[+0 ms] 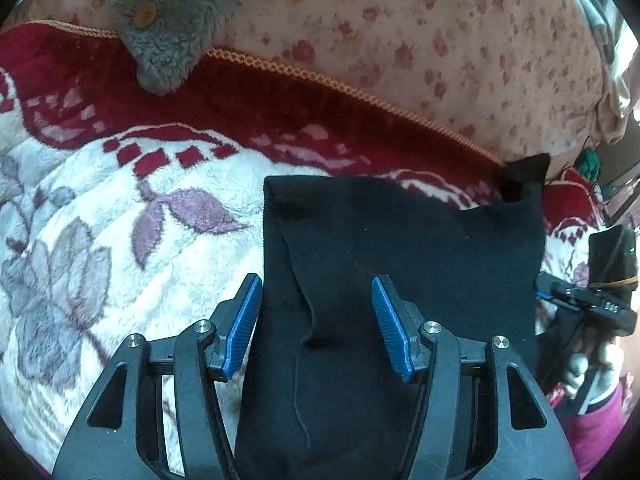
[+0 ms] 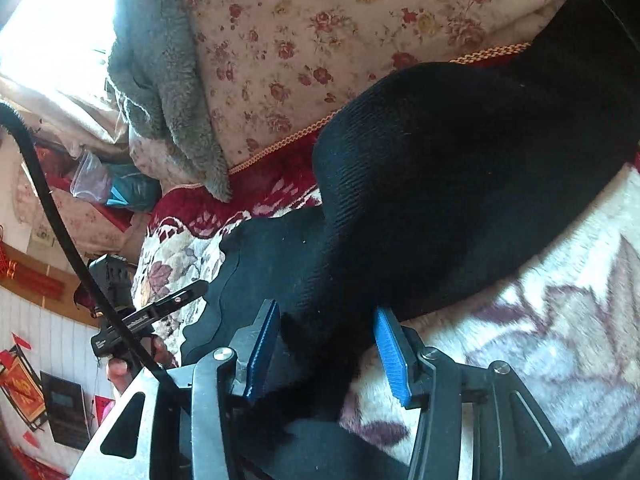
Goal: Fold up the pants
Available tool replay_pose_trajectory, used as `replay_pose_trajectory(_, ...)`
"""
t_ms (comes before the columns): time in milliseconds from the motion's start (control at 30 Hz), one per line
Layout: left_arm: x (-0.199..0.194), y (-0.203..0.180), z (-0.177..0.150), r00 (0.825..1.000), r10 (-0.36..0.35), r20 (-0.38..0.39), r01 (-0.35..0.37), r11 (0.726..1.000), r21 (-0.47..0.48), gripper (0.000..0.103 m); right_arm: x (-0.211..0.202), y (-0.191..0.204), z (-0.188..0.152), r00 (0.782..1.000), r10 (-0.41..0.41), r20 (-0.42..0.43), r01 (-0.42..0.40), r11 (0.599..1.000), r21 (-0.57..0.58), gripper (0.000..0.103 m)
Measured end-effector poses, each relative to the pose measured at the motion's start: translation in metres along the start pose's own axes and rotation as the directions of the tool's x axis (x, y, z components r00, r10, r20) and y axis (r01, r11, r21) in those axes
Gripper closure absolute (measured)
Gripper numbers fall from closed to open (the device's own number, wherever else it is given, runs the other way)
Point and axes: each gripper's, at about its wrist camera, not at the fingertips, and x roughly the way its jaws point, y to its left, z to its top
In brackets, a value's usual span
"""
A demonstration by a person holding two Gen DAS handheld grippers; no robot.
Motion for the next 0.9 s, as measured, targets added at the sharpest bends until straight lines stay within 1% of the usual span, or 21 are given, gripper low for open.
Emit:
replay_pose_trajectory(33, 0.006, 0.000, 0.001, 1.000, -0.002, -0.016, 0.002, 1.000, -0.003, 0.047, 0.001, 0.000, 0.000, 1.000, -0.002, -0.002, 0.002, 1.000, 0.000, 0.056)
replay_pose_trajectory(100, 0.011, -0.001, 0.003, 1.000, -0.002, -0.016, 0.002, 1.000, -0.003, 0.047, 0.005, 0.001, 0.004, 1.000, -0.001, -0.002, 0.001, 1.000, -0.003, 0.056)
replay_pose_trajectory(167, 0.014, -0.007, 0.003, 1.000, 0.024, -0.004, -0.024, 0.999, 0.038, 0.047, 0.009, 0.002, 0.005, 1.000, 0.000, -0.003, 0.000, 1.000, -0.014, 0.056)
replay_pose_trajectory(200, 0.014, -0.010, 0.002, 0.999, 0.046, -0.001, -0.046, 0.997, 0.069, 0.057, 0.011, 0.003, 0.005, 1.000, 0.005, -0.001, -0.005, 1.000, -0.030, 0.055)
replay_pose_trajectory(233, 0.015, -0.015, 0.000, 0.996, 0.089, 0.013, -0.090, 0.990, 0.106, 0.073, 0.013, 0.005, 0.006, 1.000, 0.006, 0.004, -0.006, 0.999, -0.054, 0.055)
replay_pose_trajectory(267, 0.013, -0.017, -0.001, 0.994, 0.108, 0.033, -0.111, 0.985, 0.130, 0.077, 0.014, 0.007, 0.006, 1.000, 0.006, 0.009, -0.006, 0.997, -0.072, 0.056)
replay_pose_trajectory(300, 0.011, -0.019, -0.002, 0.992, 0.114, 0.050, -0.120, 0.983, 0.138, 0.084, 0.016, 0.010, 0.006, 1.000, 0.004, 0.013, -0.003, 0.996, -0.093, 0.060)
replay_pose_trajectory(333, 0.006, -0.020, -0.001, 0.990, 0.123, 0.068, -0.131, 0.982, 0.132, 0.092, 0.018, 0.013, 0.007, 1.000, 0.001, 0.016, 0.001, 0.993, -0.118, 0.060)
replay_pose_trajectory(400, -0.002, -0.018, 0.001, 0.987, 0.129, 0.099, -0.140, 0.983, 0.120, 0.094, 0.023, 0.021, 0.009, 1.000, -0.001, 0.023, 0.004, 0.988, -0.156, 0.065)
replay_pose_trajectory(467, -0.016, -0.015, 0.006, 0.980, 0.133, 0.151, -0.149, 0.983, 0.103, 0.095, 0.028, 0.028, 0.015, 1.000, 0.012, 0.026, -0.007, 0.985, -0.171, 0.066)
replay_pose_trajectory(567, -0.034, -0.007, 0.013, 0.959, 0.180, 0.219, -0.201, 0.976, 0.079, 0.097, 0.034, 0.039, 0.025, 0.998, 0.037, 0.048, -0.027, 0.983, -0.179, 0.066)
replay_pose_trajectory(600, -0.039, -0.002, 0.013, 0.951, 0.198, 0.236, -0.219, 0.974, 0.064, 0.100, 0.037, 0.043, 0.029, 0.997, 0.046, 0.056, -0.035, 0.983, -0.182, 0.066)
replay_pose_trajectory(667, -0.049, 0.011, 0.012, 0.936, 0.234, 0.261, -0.249, 0.968, 0.024, 0.100, 0.042, 0.047, 0.034, 0.995, 0.063, 0.071, -0.050, 0.983, -0.177, 0.066)
replay_pose_trajectory(733, -0.053, 0.023, 0.008, 0.926, 0.264, 0.269, -0.275, 0.961, 0.005, 0.100, 0.049, 0.048, 0.038, 0.993, 0.079, 0.087, -0.064, 0.985, -0.162, 0.066)
replay_pose_trajectory(767, -0.052, 0.030, 0.004, 0.924, 0.277, 0.263, -0.284, 0.959, -0.010, 0.100, 0.056, 0.046, 0.040, 0.994, 0.073, 0.077, -0.061, 0.987, -0.150, 0.066)
replay_pose_trajectory(833, -0.043, 0.035, -0.003, 0.925, 0.301, 0.233, -0.306, 0.952, -0.015, 0.100, 0.069, 0.039, 0.040, 0.999, 0.040, 0.035, -0.037, 0.994, -0.105, 0.066)
replay_pose_trajectory(900, -0.036, 0.037, -0.011, 0.927, 0.305, 0.218, -0.310, 0.951, -0.011, 0.099, 0.066, 0.039, 0.037, 0.998, 0.055, 0.039, -0.051, 0.995, -0.091, 0.066)
